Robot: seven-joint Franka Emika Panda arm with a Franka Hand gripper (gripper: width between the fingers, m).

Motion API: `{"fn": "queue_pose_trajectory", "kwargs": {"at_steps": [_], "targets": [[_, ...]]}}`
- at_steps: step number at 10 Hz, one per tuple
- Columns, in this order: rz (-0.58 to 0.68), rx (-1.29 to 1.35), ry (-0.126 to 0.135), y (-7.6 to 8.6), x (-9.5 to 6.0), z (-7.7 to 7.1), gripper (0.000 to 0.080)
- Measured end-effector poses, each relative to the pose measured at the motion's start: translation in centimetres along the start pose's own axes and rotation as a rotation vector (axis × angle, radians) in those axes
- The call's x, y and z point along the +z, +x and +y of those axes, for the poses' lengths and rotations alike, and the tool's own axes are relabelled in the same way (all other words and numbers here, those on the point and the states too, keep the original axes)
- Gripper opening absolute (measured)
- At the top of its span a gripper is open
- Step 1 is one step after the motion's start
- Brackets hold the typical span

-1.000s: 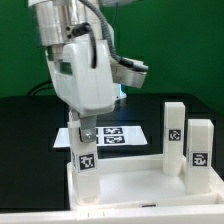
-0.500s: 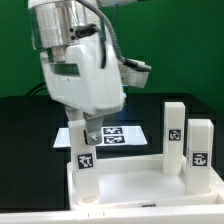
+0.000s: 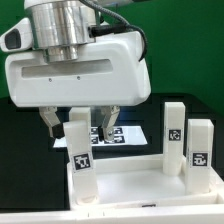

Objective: Assemble desk

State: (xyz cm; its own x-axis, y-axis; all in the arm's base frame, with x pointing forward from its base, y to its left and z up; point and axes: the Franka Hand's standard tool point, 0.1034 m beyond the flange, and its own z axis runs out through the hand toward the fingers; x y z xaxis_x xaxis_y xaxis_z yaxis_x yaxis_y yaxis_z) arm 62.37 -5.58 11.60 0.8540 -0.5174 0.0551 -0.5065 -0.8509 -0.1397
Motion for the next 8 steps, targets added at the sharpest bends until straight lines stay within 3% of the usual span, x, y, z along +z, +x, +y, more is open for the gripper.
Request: {"fn": "queue_pose_trajectory", "kwargs": {"at_steps": [1,2,5,7,8], "targets": [[0.000,-0.045,0.000,0.02,-0.01,0.01,0.0649],[0.010,-0.366,-0.014,0.67,-0.50,0.00,0.0649],[0.009,-0.332,-0.011,0.58,-0.39,-0.15,0.0623],[0.009,-0.201,-0.010,0.55,-0.37,-0.20,0.0282],[0.010,-0.138,-0.010,0.55,-0.37,-0.21,0.0282]]}}
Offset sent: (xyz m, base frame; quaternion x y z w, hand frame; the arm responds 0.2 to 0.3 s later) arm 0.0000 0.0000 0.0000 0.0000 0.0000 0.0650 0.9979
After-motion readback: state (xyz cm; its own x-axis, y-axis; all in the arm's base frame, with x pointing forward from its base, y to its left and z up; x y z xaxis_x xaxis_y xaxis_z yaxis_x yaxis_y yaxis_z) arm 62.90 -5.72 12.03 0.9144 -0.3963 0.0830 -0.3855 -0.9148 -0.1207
